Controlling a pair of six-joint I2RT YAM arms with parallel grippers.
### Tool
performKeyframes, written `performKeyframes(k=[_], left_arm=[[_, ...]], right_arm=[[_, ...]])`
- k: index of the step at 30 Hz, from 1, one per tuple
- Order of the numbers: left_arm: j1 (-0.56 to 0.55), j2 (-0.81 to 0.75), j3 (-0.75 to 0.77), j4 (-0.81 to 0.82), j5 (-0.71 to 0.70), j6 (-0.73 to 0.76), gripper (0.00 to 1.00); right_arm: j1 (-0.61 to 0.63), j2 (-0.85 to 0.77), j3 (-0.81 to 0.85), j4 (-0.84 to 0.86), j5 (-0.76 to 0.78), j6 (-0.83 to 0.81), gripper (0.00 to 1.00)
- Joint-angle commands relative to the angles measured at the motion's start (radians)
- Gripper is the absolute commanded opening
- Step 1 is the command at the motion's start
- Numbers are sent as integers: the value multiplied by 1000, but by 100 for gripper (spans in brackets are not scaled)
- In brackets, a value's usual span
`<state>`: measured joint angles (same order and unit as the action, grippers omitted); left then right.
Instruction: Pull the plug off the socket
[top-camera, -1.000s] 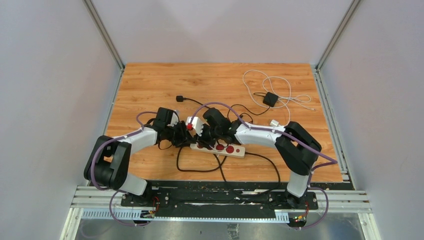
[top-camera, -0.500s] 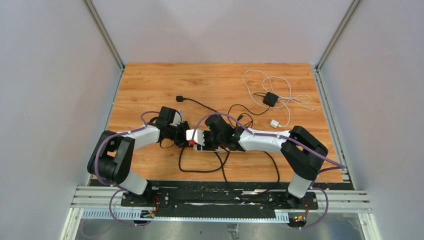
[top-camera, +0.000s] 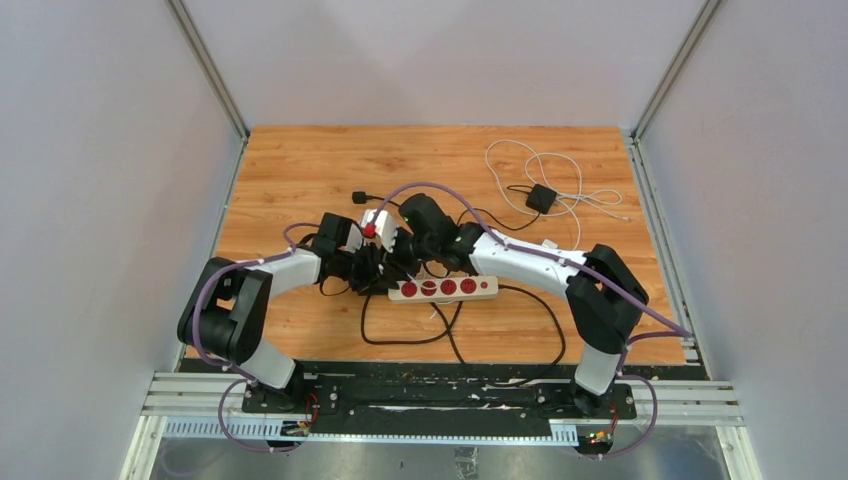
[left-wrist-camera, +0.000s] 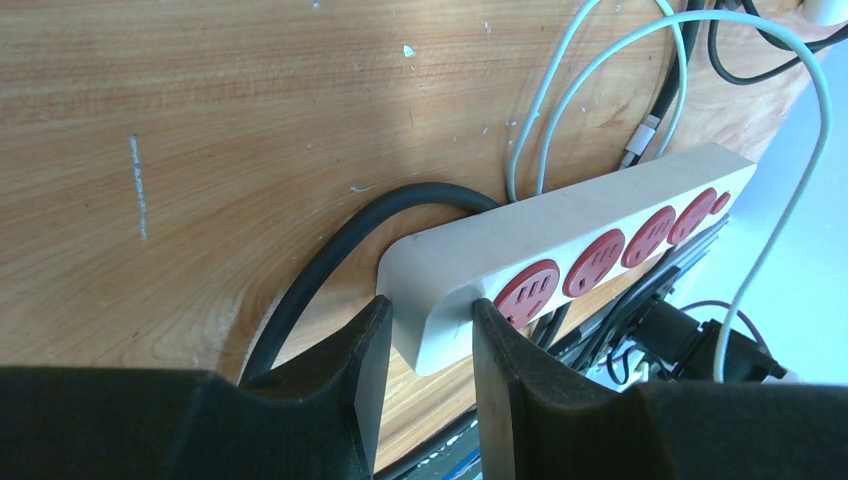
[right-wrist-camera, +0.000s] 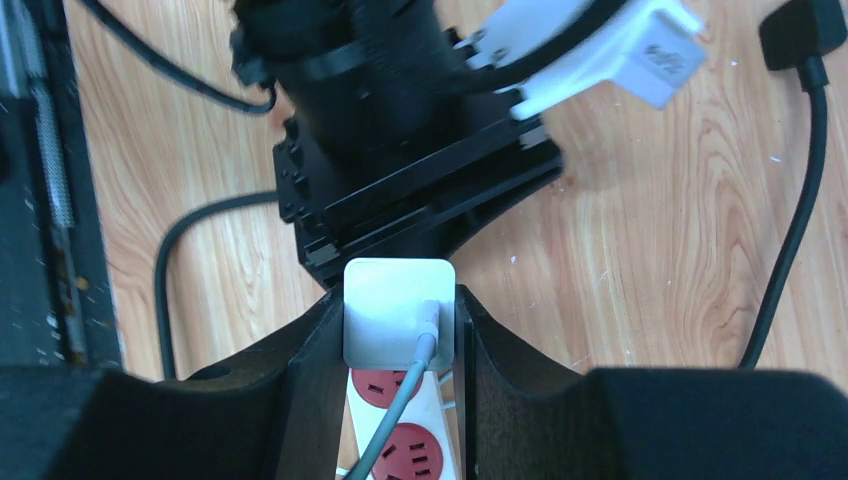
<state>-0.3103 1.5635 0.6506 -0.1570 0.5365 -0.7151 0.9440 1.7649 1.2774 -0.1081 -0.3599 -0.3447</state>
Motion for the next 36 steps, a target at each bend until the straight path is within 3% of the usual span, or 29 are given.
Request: performKeyframes(k=[1, 9, 13, 17, 24, 36], left_arm=[[-10, 120, -85, -142, -349, 69, 37], [-9, 17, -36, -159, -362, 67, 43], [-9, -153, 74, -222, -402, 80, 67], [-9, -342, 184, -296, -490, 112, 99], [-9, -566, 283, -386, -614, 175, 100], [-7, -581, 261, -383, -623, 199, 100]], right_arm=[[-28, 4, 23, -39, -66, 167, 0], [-88, -175, 50, -35, 120, 60, 0], [-149, -248, 141, -50, 277, 0, 0], [-250, -290, 245, -13, 353, -5, 0], [-348, -342, 354, 165, 473, -56, 0], [-627, -175, 892, 48, 507, -80, 0]])
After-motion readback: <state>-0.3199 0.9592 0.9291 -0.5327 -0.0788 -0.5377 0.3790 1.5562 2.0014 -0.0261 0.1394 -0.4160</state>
